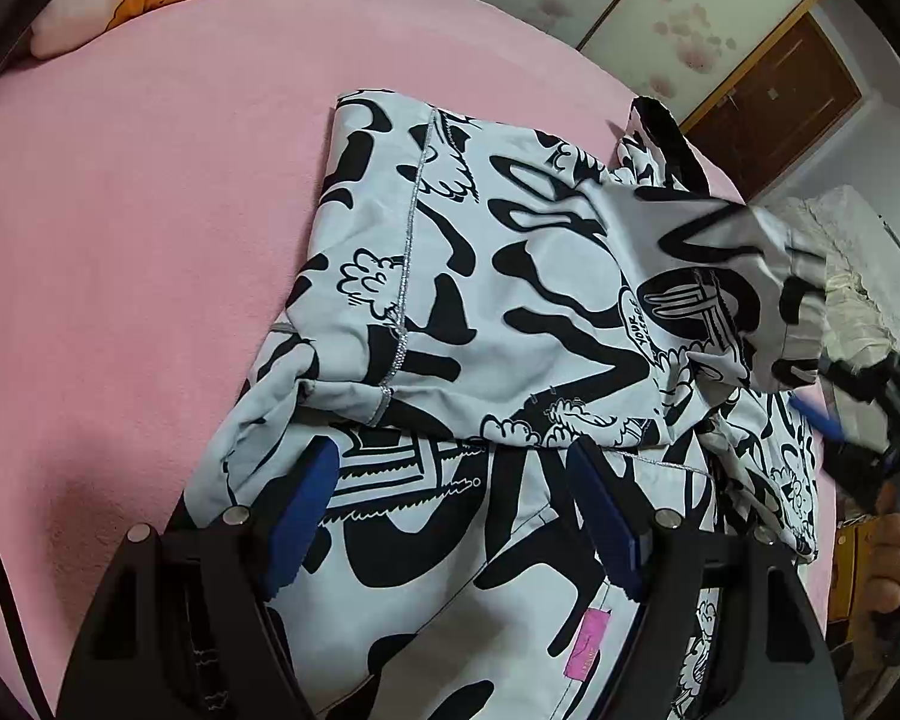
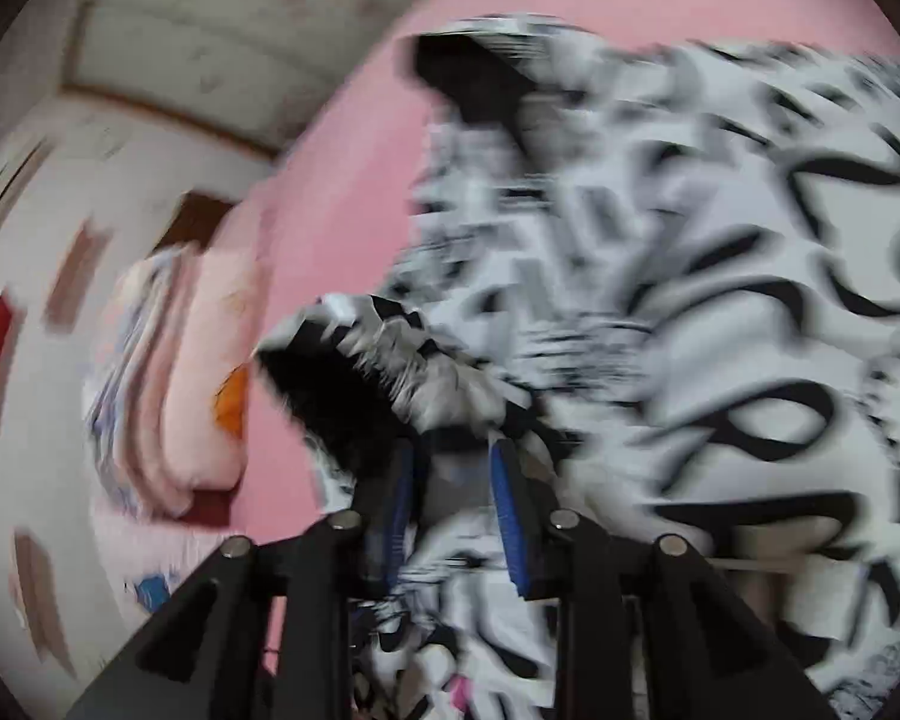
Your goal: Fold large clothes
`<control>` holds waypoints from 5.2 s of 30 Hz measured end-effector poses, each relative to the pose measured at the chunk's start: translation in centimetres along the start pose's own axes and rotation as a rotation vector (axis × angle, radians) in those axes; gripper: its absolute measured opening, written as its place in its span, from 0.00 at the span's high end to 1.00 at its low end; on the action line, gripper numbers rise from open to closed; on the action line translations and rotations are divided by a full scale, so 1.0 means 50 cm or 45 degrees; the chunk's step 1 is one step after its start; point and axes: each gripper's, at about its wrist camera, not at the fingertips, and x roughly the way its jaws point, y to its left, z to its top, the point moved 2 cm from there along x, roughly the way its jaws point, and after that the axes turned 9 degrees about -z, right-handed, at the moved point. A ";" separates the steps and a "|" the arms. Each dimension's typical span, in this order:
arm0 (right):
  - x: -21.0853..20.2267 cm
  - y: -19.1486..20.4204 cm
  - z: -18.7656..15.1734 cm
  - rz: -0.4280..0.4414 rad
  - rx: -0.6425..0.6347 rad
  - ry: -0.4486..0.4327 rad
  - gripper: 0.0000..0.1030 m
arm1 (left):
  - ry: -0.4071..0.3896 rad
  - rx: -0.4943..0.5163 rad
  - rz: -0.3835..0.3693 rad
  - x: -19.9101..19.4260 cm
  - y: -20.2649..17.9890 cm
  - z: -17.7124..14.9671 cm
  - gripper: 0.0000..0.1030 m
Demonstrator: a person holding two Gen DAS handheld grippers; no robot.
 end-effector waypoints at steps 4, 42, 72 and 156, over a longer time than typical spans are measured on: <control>-0.016 -0.074 0.005 -0.132 -0.005 -0.067 0.44 | 0.008 0.017 0.009 0.002 -0.005 0.000 0.25; -0.071 -0.066 -0.076 -0.568 -0.426 -0.376 0.67 | -0.075 0.214 0.175 -0.056 -0.080 0.038 0.25; -0.010 -0.176 0.035 -0.744 -0.472 -0.302 0.63 | 0.072 0.388 0.257 0.186 -0.124 0.160 0.33; -0.344 -0.544 -0.523 -0.260 -0.103 0.002 0.49 | 0.305 0.080 0.048 -0.185 0.065 -0.380 0.30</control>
